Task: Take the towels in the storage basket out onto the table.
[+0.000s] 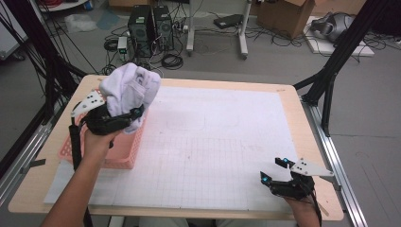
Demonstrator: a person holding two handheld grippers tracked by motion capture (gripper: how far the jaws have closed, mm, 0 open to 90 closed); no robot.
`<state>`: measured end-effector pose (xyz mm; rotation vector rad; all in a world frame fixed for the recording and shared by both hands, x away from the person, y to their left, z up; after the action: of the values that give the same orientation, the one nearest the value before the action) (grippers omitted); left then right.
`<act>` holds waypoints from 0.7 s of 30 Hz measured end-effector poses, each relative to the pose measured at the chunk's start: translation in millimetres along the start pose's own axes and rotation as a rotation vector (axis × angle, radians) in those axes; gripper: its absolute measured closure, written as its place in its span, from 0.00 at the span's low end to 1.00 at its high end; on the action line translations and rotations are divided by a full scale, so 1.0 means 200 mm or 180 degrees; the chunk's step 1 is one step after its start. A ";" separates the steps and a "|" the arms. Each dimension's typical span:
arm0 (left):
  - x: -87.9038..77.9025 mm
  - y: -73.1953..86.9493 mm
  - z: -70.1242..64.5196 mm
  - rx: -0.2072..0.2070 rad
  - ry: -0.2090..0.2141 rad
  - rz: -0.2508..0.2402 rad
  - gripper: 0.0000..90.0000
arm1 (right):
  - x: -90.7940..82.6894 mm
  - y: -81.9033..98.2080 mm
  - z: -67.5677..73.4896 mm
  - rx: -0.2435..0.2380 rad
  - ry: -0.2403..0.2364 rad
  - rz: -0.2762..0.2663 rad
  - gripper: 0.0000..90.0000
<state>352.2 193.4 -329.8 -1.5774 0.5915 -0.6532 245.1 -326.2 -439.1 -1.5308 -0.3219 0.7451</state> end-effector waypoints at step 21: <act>0.44 0.17 -0.43 0.0218 0.0698 0.0409 0.50 | -0.01 0.00 0.00 0.0002 -0.0008 0.0002 0.20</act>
<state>354.6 67.3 -352.1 -1.4012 0.8181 -0.7465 243.2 -327.6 -438.0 -1.5294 -0.3229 0.7476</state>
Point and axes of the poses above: each handheld gripper's, and its own axes: x roughly forward along the jaws, y roughly out of its underside, z roughly to its left, the point moved 2 cm from there along x, roughly forward along the jaws, and after that the axes turned 11 degrees about -z, right-handed, at the moved point
